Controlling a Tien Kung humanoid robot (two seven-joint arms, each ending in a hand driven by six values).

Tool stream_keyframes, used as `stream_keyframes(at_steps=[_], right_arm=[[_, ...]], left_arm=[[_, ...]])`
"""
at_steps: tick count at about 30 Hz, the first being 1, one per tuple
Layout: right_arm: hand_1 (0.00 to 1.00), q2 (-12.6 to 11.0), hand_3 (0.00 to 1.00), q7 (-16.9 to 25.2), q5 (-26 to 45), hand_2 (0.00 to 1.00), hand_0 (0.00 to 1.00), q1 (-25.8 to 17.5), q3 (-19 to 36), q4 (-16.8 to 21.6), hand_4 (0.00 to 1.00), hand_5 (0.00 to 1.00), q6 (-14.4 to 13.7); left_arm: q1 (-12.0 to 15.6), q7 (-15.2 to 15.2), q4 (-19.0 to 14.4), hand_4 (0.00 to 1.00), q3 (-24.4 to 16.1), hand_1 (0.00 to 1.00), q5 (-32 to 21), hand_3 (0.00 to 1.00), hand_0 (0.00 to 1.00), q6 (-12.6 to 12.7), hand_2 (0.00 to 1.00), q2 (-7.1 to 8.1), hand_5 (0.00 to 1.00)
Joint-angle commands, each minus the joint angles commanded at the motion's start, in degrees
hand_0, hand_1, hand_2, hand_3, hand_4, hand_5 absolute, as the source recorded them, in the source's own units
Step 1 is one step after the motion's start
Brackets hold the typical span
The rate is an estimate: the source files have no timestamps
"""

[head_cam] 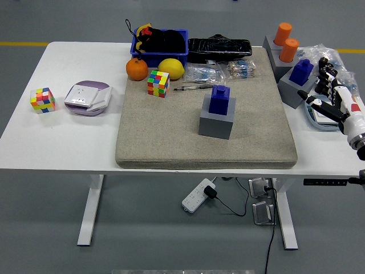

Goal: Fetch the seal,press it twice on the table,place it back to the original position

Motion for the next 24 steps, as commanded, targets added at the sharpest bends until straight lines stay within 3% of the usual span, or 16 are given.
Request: stream_keyframes(at_steps=[8,24], right_arm=[[0.955,0.55,0.982,-0.37,-0.32,0.947,0.996,-1.49,3.01,2.10,0.998,0.567,0.60],[0.951,1.97,0.977,-0.77,-0.77,0.940,0.985,-1.98,2.76,1.96,0.998,0.558,0.64]], left_arm=[[-0.21,0.04,-0.02,0.726,-0.41,0.789,0.37,0.812,0.824,0.11,0.753,-0.07,0.375],[0.28,-0.03,0.23,0.724,-0.90,0.789,0.85,0.812,0.824,0.43,0.753,0.17,0.376]])
